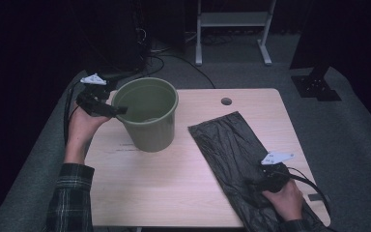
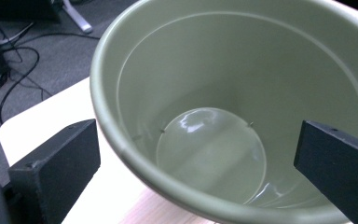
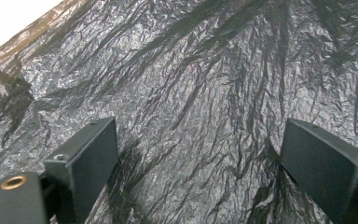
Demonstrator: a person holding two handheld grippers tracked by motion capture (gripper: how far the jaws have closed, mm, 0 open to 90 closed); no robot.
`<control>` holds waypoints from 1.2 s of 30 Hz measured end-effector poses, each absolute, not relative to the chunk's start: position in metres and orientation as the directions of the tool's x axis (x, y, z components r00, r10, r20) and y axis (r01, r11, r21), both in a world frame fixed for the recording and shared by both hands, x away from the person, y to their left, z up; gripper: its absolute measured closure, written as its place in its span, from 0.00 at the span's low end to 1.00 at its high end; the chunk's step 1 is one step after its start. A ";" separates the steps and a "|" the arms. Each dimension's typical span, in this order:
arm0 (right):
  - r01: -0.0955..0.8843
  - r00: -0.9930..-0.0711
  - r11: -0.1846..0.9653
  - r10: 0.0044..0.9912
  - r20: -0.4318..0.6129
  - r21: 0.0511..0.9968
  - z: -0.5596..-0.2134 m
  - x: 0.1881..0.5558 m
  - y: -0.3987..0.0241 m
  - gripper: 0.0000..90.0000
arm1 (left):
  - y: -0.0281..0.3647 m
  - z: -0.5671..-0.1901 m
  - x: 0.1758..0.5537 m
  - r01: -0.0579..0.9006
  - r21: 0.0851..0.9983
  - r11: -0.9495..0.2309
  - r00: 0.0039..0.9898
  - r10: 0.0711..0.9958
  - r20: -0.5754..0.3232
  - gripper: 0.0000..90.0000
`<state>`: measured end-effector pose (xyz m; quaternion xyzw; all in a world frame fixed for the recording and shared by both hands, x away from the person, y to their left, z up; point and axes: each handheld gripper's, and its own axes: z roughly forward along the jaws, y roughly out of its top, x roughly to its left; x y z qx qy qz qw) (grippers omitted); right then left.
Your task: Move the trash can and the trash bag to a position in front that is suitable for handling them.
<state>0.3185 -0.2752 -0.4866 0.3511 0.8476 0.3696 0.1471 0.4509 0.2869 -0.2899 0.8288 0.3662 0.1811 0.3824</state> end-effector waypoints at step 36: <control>0.486 -0.711 0.481 0.703 0.010 0.730 -0.487 0.319 -0.275 0.11 | 0.265 -0.309 0.437 0.457 0.752 -0.475 0.742 0.670 -0.027 0.00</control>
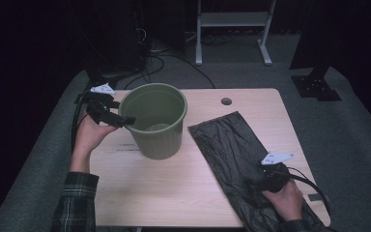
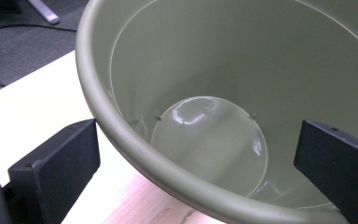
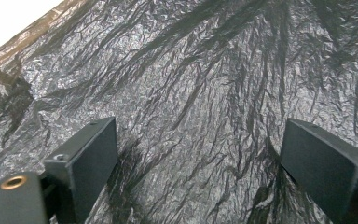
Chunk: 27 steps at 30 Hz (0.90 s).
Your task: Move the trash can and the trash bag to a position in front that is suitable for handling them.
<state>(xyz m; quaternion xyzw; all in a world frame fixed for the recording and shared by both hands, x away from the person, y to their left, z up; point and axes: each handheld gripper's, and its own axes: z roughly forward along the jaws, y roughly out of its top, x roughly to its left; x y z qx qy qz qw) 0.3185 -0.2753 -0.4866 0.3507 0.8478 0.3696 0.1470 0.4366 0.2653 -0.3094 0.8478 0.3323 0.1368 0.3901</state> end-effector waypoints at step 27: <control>0.487 -0.709 0.479 0.705 0.010 0.730 -0.487 0.319 -0.275 0.11 | 0.206 -0.311 0.389 0.353 0.774 -0.526 0.863 0.502 -0.052 0.00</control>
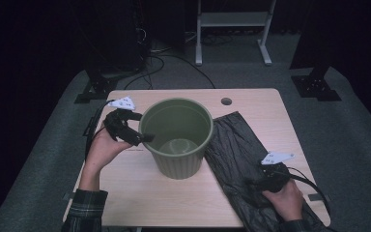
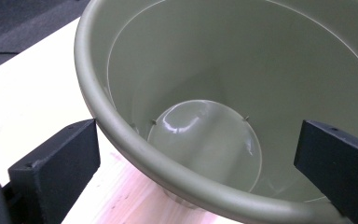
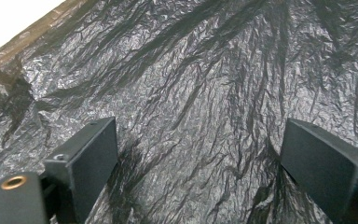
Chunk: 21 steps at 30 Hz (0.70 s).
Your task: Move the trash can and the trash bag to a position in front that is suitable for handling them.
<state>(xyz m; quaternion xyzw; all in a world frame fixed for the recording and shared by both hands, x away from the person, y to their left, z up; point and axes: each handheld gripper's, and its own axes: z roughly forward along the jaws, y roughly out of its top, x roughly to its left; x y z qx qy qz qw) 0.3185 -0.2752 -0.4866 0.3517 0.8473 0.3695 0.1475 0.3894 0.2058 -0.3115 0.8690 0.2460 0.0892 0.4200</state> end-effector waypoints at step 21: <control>0.488 -0.708 0.479 0.706 0.010 0.730 -0.487 0.318 -0.275 0.11 | 0.185 -0.311 0.352 0.308 0.775 -0.552 0.901 0.432 -0.051 0.00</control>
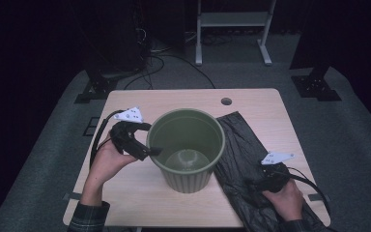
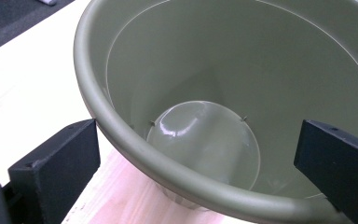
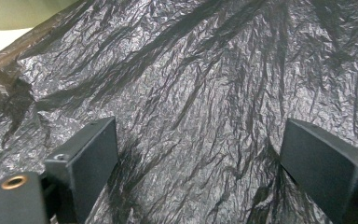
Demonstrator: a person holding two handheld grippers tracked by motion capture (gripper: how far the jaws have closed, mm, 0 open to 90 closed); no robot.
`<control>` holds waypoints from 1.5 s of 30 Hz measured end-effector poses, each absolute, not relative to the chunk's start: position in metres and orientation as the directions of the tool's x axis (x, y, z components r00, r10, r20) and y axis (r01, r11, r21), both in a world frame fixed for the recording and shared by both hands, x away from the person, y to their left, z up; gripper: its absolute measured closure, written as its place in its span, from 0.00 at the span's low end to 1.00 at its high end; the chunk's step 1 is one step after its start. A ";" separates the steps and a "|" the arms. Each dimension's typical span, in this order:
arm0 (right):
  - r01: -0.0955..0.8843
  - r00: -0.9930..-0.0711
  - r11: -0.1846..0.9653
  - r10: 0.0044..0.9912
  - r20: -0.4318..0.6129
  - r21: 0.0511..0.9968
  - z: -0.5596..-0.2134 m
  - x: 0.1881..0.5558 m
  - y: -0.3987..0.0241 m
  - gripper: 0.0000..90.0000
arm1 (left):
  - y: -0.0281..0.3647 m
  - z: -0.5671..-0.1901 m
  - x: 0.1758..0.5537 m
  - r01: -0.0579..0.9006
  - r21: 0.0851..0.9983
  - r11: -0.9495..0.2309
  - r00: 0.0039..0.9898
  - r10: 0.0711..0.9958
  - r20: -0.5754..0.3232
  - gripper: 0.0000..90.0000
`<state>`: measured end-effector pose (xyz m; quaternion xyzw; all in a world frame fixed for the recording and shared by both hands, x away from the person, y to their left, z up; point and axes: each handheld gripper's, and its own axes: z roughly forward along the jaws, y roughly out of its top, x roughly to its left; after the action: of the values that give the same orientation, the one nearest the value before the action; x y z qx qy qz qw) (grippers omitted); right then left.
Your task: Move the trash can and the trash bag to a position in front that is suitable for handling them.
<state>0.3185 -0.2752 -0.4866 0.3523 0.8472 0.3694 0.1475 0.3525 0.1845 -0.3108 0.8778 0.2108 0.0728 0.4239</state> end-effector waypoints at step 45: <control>0.488 -0.708 0.479 0.706 0.010 0.730 -0.487 0.318 -0.275 0.11 | 0.231 -0.334 0.295 0.303 0.819 -0.487 0.840 0.543 0.012 0.00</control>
<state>0.3185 -0.2752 -0.4866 0.3523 0.8471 0.3694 0.1477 0.2947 0.2313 -0.3342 0.8515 0.2483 0.1358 0.4415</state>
